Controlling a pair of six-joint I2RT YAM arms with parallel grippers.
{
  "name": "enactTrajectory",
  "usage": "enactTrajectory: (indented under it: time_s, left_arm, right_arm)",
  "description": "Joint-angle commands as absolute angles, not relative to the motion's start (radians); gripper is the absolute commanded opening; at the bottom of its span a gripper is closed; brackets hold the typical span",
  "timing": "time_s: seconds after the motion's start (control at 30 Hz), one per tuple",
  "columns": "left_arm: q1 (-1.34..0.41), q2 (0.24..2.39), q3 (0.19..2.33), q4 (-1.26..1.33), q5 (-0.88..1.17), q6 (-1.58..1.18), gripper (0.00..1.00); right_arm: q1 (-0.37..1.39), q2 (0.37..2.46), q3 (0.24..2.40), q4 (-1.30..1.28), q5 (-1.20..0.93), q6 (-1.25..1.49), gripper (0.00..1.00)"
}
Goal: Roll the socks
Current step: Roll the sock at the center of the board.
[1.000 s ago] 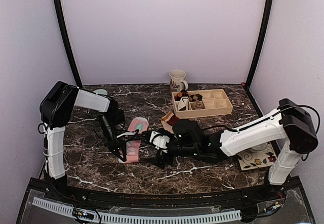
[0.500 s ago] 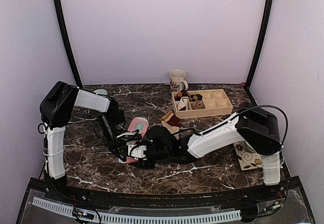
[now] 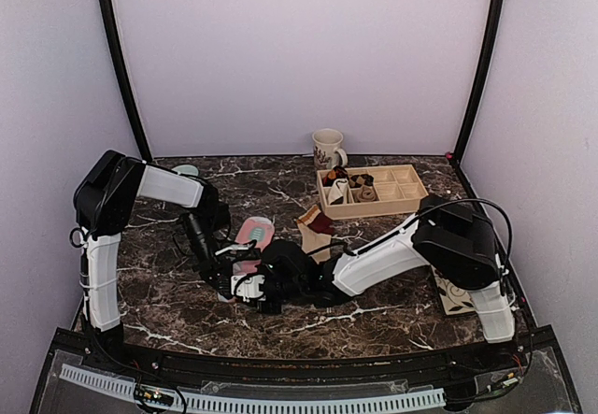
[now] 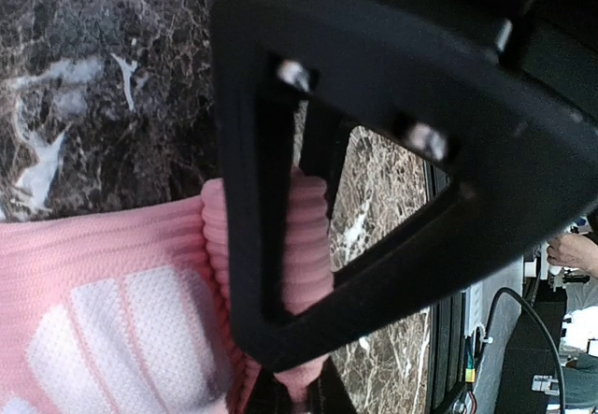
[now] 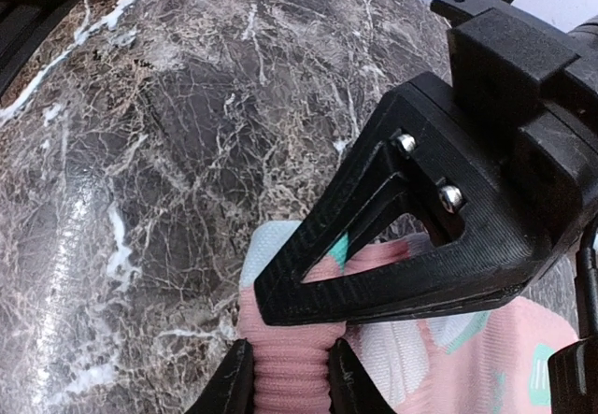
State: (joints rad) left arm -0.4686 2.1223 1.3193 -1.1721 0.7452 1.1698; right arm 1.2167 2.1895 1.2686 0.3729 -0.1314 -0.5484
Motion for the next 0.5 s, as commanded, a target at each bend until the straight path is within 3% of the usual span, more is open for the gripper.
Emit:
enactTrajectory:
  time_s: [0.0,0.1,0.17,0.2,0.23,0.27,0.47]
  left_arm:
    - [-0.467,2.127,1.311,-1.136,0.643,1.160,0.08]
    - [-0.467,2.115,1.309,-1.128,0.636,1.141,0.20]
    - [-0.461,2.089,1.305,-1.125,0.632,1.135,0.30]
    - [-0.453,2.076,1.303,-1.124,0.631,1.131,0.40]
    - [-0.443,2.062,1.304,-1.127,0.631,1.130,0.57]
    - [-0.428,2.049,1.306,-1.130,0.633,1.127,0.62]
    - [-0.326,1.918,1.274,-1.101,0.622,1.123,0.66]
  right_arm:
    - [1.222,2.228,1.312,0.367,-0.131,-0.538,0.17]
    - [1.222,2.232,1.312,0.342,-0.147,-0.523,0.00]
    - [1.223,2.231,1.301,0.326,-0.163,-0.507,0.00]
    - [1.222,2.229,1.294,0.322,-0.168,-0.494,0.00]
    - [1.224,2.225,1.285,0.321,-0.174,-0.482,0.00]
    - [1.224,2.222,1.278,0.322,-0.178,-0.469,0.00]
    - [1.216,2.224,1.287,0.283,-0.207,-0.383,0.00]
